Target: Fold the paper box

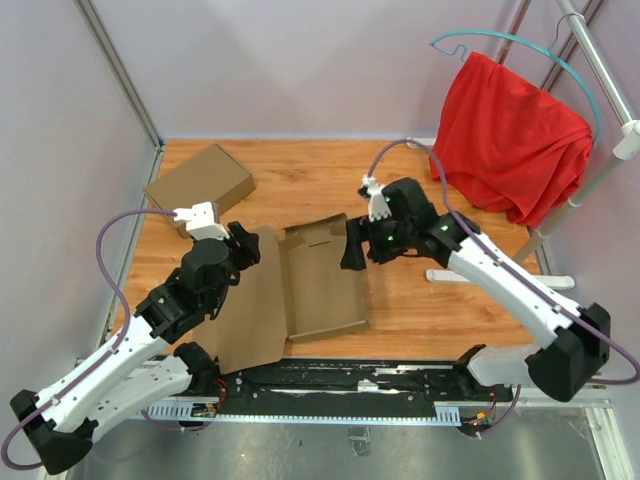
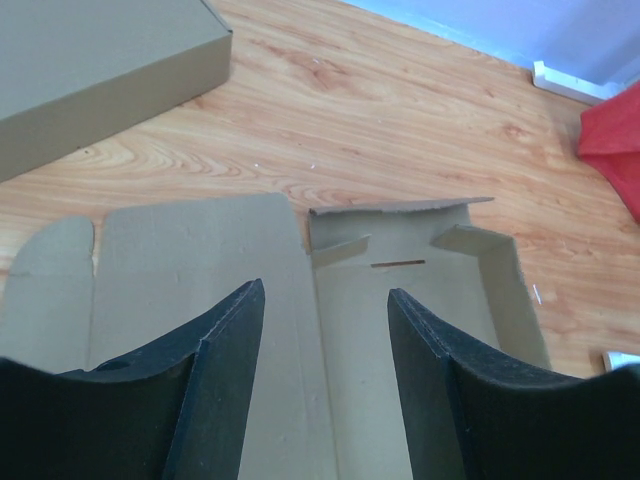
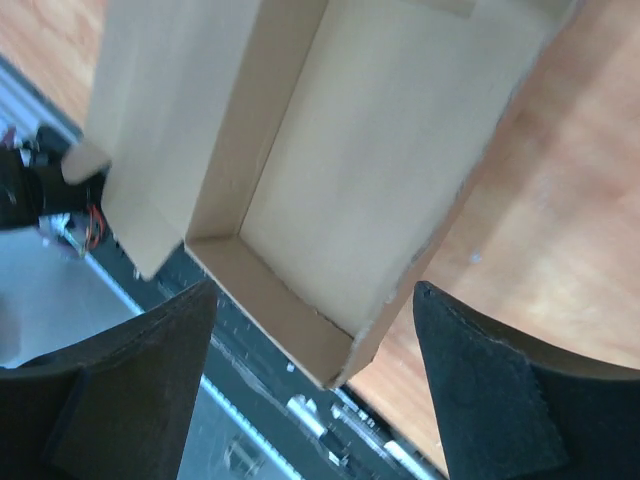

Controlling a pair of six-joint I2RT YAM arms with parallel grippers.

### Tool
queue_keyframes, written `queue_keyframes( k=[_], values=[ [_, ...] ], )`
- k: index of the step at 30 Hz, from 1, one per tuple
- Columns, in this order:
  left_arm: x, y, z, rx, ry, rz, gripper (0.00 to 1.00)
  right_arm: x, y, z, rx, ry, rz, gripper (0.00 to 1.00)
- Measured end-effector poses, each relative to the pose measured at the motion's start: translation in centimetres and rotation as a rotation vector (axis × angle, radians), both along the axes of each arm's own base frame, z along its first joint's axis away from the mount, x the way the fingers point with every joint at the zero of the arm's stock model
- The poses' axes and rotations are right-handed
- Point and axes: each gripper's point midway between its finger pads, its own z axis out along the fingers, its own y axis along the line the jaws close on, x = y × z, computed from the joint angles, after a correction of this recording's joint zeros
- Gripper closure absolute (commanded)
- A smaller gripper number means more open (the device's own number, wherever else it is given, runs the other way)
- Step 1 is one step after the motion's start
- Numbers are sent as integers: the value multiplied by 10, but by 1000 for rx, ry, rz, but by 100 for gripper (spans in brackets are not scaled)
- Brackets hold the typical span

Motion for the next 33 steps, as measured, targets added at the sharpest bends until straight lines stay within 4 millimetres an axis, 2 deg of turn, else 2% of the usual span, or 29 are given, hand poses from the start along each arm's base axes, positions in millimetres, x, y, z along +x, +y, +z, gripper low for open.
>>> queue_keyframes(
  k=[2,4,6,8,10,14,19,24,27,30,33],
  values=[
    [0,-3,-1,-2,6,-12,43,15,-7,30,27,-106,-39,19],
    [0,-5,-2,-6,10,-22,44,37,-17,45,24,-166,-92,21],
    [-1,-6,-2,-9,12,-29,44,64,-27,49,3,-189,-140,24],
    [-1,-8,-2,-12,14,-36,44,98,-30,44,-42,-201,-149,27],
    [-2,-8,-3,-12,16,-40,44,126,-22,29,-92,-205,-84,27],
    [-3,-7,-6,-1,30,-43,44,150,4,1,-179,-270,131,24],
    [-6,-5,-4,6,37,-41,44,153,37,-29,-242,-373,425,24],
    [-7,-2,-2,5,31,-33,44,185,64,-44,-210,-419,526,27],
    [-7,-1,-2,6,30,-29,44,211,76,-41,-163,-440,506,34],
    [-6,-1,-2,7,30,-29,48,244,84,-31,-109,-459,444,49],
    [-4,-7,-2,5,28,-49,67,273,89,-30,-57,-454,386,64]
  ],
)
